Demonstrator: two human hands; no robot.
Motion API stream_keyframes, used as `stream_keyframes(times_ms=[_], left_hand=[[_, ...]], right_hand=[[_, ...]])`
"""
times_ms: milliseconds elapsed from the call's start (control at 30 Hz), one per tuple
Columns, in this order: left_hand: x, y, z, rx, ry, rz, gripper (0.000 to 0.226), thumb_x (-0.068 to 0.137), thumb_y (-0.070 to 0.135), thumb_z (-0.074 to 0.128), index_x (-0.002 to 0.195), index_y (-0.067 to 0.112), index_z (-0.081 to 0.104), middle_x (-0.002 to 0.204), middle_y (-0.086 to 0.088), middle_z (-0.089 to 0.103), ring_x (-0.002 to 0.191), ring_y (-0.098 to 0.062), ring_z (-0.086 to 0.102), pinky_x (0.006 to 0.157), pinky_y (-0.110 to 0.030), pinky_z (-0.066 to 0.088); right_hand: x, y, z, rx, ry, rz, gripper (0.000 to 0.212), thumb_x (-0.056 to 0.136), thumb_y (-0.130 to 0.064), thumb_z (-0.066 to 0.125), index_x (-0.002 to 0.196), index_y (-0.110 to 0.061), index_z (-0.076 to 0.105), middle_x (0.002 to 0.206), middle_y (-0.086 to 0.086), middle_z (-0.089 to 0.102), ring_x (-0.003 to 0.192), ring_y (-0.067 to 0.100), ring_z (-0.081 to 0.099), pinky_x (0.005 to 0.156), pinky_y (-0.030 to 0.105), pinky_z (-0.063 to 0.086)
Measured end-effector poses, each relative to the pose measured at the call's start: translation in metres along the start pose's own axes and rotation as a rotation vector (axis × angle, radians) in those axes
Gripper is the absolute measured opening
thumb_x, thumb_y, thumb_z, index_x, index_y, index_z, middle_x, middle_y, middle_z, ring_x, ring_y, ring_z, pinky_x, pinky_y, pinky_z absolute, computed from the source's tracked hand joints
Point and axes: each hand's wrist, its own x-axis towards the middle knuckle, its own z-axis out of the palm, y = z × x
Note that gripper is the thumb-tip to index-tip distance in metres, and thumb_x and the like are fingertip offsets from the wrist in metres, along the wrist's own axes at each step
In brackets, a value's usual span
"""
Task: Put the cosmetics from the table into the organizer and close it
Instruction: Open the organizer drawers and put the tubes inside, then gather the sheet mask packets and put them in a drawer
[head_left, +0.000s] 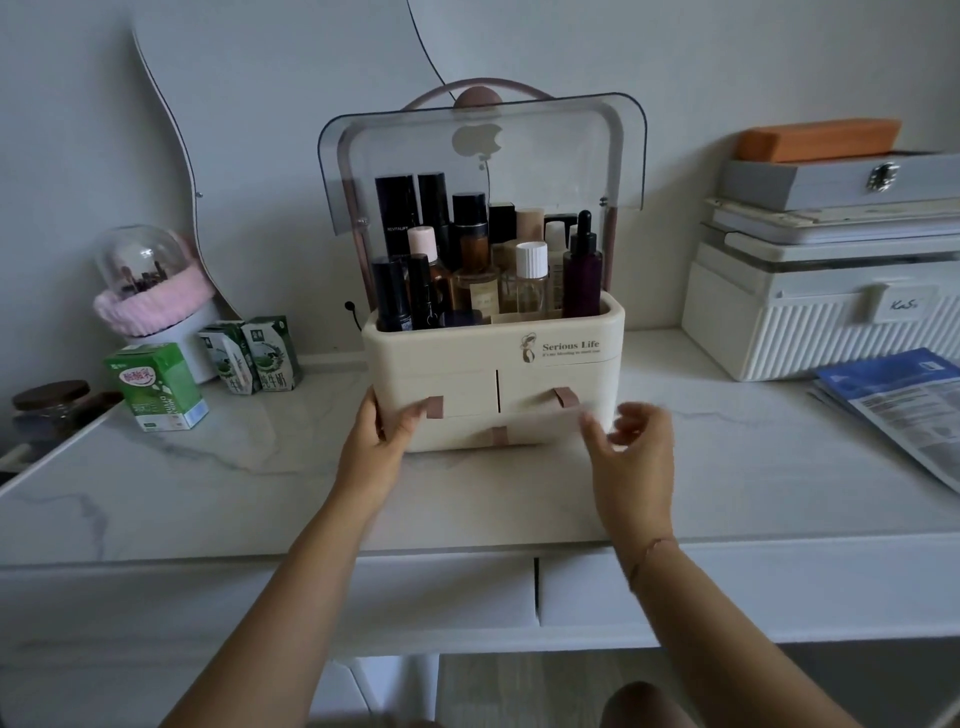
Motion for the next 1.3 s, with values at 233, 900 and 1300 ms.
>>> stream_keyframes(times_ms=[233,900,1300], left_hand=[[0.001,-0.004,0.0,-0.057,0.012,0.014,0.052,0.08,0.053,0.063,0.128,0.042,0.048,0.116,0.024,0.062,0.108,0.008,0.055,0.085,-0.019,0.041],[-0.071,0.01,-0.02,-0.016,0.14,-0.016,0.048,0.091,0.036,0.054,0.136,0.02,0.046,0.124,0.014,0.052,0.11,0.002,0.049,0.088,-0.012,0.033],[-0.1,0.012,-0.022,-0.025,0.131,-0.02,0.055,0.086,0.023,0.064,0.137,0.016,0.045,0.116,0.003,0.062,0.096,0.016,0.055,0.075,-0.001,0.042]], right_hand=[[-0.017,-0.025,0.039,0.213,-0.605,0.495,0.03,0.091,-0.025,0.06,0.09,0.005,0.059,0.074,0.021,0.066,0.049,0.024,0.068,0.047,0.028,0.055],[-0.079,-0.024,-0.029,-0.097,-0.443,0.127,0.018,0.088,-0.027,0.06,0.075,-0.018,0.067,0.06,0.001,0.067,0.05,0.013,0.062,0.051,0.028,0.052],[-0.035,-0.001,-0.062,-0.087,-0.215,-0.036,0.049,0.088,-0.03,0.06,0.134,-0.016,0.047,0.123,0.0,0.06,0.112,0.015,0.056,0.088,0.027,0.047]])
